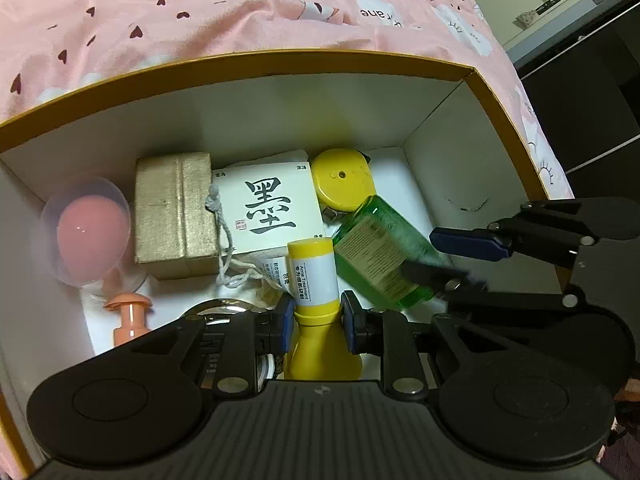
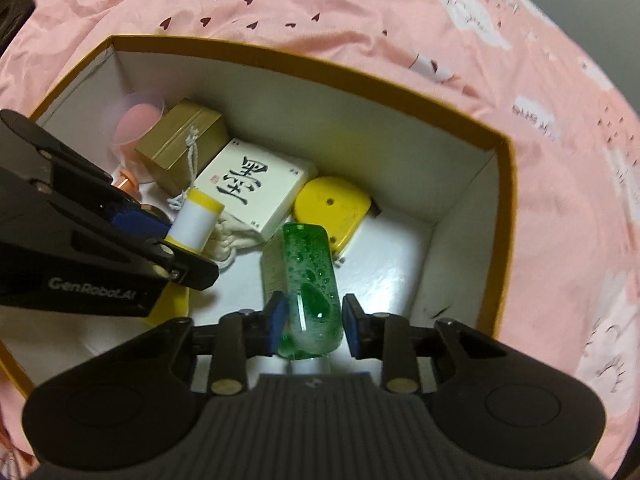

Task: Organize rigid objects
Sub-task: 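Lower the yellow tube into the box and open the left tool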

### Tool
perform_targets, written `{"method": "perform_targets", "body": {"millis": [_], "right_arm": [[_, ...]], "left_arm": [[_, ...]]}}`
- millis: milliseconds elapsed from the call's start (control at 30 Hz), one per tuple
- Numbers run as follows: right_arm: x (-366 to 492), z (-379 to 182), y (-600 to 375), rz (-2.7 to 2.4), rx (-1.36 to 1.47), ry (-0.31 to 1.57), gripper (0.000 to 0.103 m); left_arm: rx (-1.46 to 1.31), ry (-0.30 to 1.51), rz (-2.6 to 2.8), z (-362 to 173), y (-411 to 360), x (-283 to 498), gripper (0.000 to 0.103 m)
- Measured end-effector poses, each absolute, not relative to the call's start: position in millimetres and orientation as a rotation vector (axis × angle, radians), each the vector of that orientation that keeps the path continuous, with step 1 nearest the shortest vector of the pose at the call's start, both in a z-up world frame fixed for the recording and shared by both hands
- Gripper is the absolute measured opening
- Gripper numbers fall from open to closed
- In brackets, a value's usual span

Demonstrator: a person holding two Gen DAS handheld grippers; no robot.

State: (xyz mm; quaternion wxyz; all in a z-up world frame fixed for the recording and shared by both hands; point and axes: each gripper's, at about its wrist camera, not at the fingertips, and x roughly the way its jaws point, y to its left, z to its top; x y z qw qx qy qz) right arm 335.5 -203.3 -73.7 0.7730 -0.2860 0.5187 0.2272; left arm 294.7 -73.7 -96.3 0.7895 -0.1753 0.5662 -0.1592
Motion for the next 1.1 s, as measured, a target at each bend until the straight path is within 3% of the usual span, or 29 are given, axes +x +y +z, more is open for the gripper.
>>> {"method": "perform_targets", "body": {"millis": [133, 433, 500, 900, 1100], "right_arm": [[340.0, -71.5, -207.7, 0.475, -0.620, 1.134, 0.016], [344.5, -76.3, -212.4, 0.529, -0.534, 1.279, 0.018], [339.4, -78.7, -212.1, 0.523, -0.569, 1.274, 0.014], [325.7, -80.2, -212.8, 0.548, -0.600, 1.226, 0.016], [325.6, -78.5, -212.4, 0.565, -0.606, 1.221, 0.017]], "left_arm": [[-0.398, 1.232, -0.342, -101.4, -75.8, 298.6, 0.027], [-0.396, 1.270, -0.336, -110.6, -83.0, 306.7, 0.027], [-0.392, 1.277, -0.334, -111.6, -83.7, 307.8, 0.027], [-0.394, 1.370, -0.327, -122.3, -99.3, 317.2, 0.027], [-0.407, 1.353, -0.321, -116.8, -95.1, 310.8, 0.041]]}}
